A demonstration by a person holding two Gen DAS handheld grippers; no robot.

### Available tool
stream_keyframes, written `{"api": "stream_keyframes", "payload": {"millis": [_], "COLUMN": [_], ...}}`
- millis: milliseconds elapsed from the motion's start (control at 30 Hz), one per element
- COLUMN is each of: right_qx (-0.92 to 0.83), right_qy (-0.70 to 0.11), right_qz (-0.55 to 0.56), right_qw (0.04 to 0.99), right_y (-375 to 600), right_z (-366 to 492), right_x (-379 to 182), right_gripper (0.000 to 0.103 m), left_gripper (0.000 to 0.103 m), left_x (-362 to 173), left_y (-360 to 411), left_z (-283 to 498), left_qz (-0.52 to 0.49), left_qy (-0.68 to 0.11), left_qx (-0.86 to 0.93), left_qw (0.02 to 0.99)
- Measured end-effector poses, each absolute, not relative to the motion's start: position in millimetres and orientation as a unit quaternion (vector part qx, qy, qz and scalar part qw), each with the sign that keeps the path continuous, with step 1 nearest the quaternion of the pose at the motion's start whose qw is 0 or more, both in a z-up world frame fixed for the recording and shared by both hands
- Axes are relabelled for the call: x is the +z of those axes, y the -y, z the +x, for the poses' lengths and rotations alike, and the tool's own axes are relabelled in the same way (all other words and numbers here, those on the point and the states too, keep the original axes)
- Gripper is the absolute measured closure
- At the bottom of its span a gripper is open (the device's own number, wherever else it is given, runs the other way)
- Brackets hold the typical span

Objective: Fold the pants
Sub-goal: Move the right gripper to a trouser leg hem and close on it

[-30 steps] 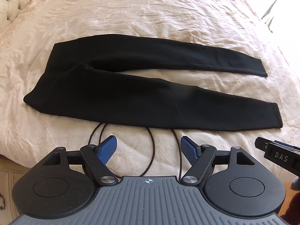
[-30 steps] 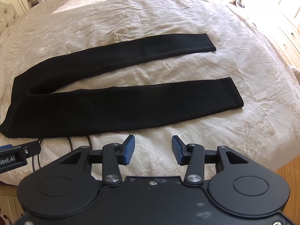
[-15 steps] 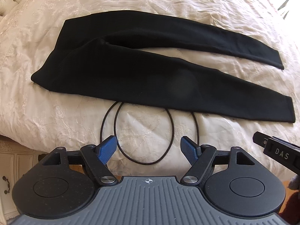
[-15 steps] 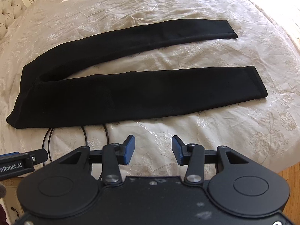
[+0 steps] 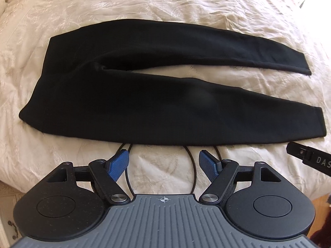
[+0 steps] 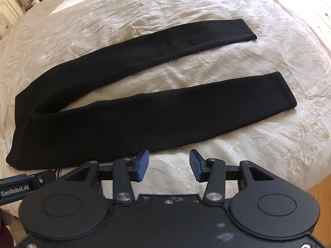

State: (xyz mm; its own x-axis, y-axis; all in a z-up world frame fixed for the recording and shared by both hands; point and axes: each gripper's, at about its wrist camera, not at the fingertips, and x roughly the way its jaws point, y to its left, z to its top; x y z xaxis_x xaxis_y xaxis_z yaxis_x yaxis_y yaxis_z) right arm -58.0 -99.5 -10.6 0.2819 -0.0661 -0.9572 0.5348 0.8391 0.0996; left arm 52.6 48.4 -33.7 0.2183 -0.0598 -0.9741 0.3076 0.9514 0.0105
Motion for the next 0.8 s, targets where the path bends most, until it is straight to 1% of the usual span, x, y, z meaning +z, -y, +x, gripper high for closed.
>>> {"api": "stream_keyframes", "payload": {"millis": [100, 167, 333, 400, 633, 733, 767, 800], "right_qx": [-0.21, -0.222, -0.268, -0.289, -0.342, -0.345, -0.345, -0.344], "right_qy": [-0.565, -0.563, -0.554, -0.549, -0.544, -0.552, -0.554, -0.555], "right_qz": [0.217, 0.227, 0.256, 0.267, 0.292, 0.291, 0.292, 0.293], "right_qw": [0.768, 0.763, 0.746, 0.738, 0.708, 0.701, 0.699, 0.699], "right_y": [102.6, 105.3, 114.6, 120.0, 123.6, 122.0, 121.4, 120.9], "right_z": [-51.2, -49.4, -52.4, -56.8, -77.0, -80.9, -81.2, -83.0], "right_x": [-13.2, -15.2, -23.6, -27.7, -40.4, -46.0, -48.2, -49.6], "right_gripper": [0.057, 0.057, 0.057, 0.057, 0.057, 0.057, 0.057, 0.057], "left_gripper": [0.03, 0.033, 0.045, 0.048, 0.051, 0.053, 0.055, 0.062], "left_x": [-37.9, -42.8, -70.5, -85.4, -132.2, -142.7, -143.9, -145.0], "left_y": [-47.4, -48.3, -52.4, -51.7, -42.2, -40.9, -41.3, -39.7], "left_z": [57.4, 57.3, 53.4, 48.0, 25.3, 24.6, 25.1, 25.9], "left_qz": [0.144, 0.173, 0.231, 0.256, 0.358, 0.374, 0.376, 0.379], "left_qy": [-0.583, -0.56, -0.539, -0.531, -0.489, -0.476, -0.47, -0.465], "left_qx": [-0.142, -0.166, -0.23, -0.261, -0.323, -0.322, -0.322, -0.322], "left_qw": [0.787, 0.793, 0.777, 0.764, 0.727, 0.728, 0.731, 0.732]}}
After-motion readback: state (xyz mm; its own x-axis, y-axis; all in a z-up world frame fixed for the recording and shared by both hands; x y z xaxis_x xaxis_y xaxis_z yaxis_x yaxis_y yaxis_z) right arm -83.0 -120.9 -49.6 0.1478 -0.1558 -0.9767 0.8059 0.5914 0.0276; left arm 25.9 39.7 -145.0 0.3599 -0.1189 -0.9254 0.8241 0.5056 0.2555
